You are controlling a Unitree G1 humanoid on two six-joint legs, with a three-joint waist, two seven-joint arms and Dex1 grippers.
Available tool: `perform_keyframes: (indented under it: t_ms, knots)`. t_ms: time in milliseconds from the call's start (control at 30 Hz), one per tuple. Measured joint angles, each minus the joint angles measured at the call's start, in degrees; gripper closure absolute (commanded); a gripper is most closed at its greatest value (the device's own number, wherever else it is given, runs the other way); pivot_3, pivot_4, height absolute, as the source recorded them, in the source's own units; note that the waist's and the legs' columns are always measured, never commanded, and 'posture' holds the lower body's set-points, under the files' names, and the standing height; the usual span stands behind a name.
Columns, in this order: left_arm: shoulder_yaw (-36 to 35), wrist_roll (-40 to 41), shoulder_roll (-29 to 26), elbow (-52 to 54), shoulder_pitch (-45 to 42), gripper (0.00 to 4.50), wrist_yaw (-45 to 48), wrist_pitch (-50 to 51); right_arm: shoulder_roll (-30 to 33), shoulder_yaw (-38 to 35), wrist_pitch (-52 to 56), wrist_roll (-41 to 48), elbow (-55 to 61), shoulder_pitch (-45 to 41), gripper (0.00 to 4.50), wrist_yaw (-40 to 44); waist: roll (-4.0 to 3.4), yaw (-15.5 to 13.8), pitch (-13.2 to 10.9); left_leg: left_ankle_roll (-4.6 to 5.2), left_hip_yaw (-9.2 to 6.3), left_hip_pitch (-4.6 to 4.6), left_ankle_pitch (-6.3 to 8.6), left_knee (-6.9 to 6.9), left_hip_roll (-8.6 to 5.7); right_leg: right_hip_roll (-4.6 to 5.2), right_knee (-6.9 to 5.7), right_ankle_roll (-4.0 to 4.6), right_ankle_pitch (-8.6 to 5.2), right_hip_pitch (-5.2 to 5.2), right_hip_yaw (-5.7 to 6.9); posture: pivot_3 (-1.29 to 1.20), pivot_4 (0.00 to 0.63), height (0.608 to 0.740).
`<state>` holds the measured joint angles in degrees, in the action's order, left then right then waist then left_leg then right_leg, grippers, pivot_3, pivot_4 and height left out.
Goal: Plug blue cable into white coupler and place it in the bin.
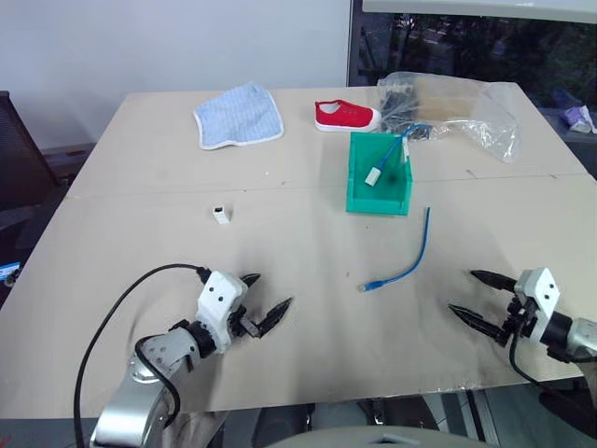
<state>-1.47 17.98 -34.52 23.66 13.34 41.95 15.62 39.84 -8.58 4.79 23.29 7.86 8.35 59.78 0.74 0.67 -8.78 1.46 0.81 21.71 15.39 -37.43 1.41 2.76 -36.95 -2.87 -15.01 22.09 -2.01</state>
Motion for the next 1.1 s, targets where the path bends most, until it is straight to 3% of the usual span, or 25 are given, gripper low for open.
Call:
perform_keyframes:
  t_ms: [167, 333, 433, 700, 867, 1100]
  knots:
    - [2.32, 1.27, -6.39, -0.08, -8.97, 0.00, 11.08, -2.22, 0.13, 10.39, 3.49, -3.76, 3.05, -10.65, 0.03, 1.11, 0.06, 0.00, -0.04, 0.00, -0.03, 0.05, -0.01, -0.05, 0.00, -0.03, -0.04, -0.01, 0.03, 0.05, 0.05, 0.00, 0.150, 0.740]
    - [4.49, 4.58, -9.26, -1.39, -14.73, 0.00, 21.35, -2.28, -0.65, 20.50, 5.20, -9.65, -2.34, -20.60, 0.03, 4.06, 0.15, -0.03, -0.09, 0.00, -0.02, 0.51, -0.01, -0.06, -0.07, 0.00, -0.02, -0.20, 0.14, 0.50, 0.08, 0.00, 0.150, 0.740]
    - [4.71, 5.28, -10.46, -2.29, -16.55, 0.00, 24.75, -2.29, -1.56, 22.92, 5.71, -11.27, -5.64, -24.13, 0.78, 5.12, 0.15, -0.04, -0.10, 0.00, -0.11, 0.69, -0.01, -0.06, -0.08, 0.01, -0.03, -0.21, 0.14, 0.65, 0.20, 0.00, 0.150, 0.740]
    - [4.63, 6.39, -10.47, -4.31, -17.35, 0.00, 26.97, -2.16, -2.47, 24.65, 5.09, -12.57, -8.94, -28.01, 4.47, 8.14, 0.16, 0.00, -0.09, 0.00, -0.36, 0.74, -0.01, -0.09, -0.08, 0.00, -0.17, -0.21, 0.14, 0.65, 0.44, 0.00, 0.150, 0.740]
    - [4.64, 6.33, -10.07, -5.56, -18.11, 0.00, 26.52, -2.15, -4.43, 25.55, 5.43, -13.32, -10.71, -30.24, 4.47, 8.56, 0.24, 0.37, -0.14, 0.00, -0.36, 0.59, -0.01, -0.28, -0.10, -0.05, -0.64, -0.20, 0.13, 0.65, 0.42, 0.00, 0.150, 0.740]
    - [6.76, 4.01, -7.74, -12.16, -23.96, 0.00, 26.83, -3.53, -11.29, 26.83, 3.16, -16.03, -22.67, -40.28, 4.47, 7.86, 0.24, 0.13, -0.18, -0.01, -0.39, 0.49, -0.02, -0.61, -0.12, -0.15, -0.93, -0.18, 0.13, 0.57, 0.42, 0.00, 0.150, 0.740]
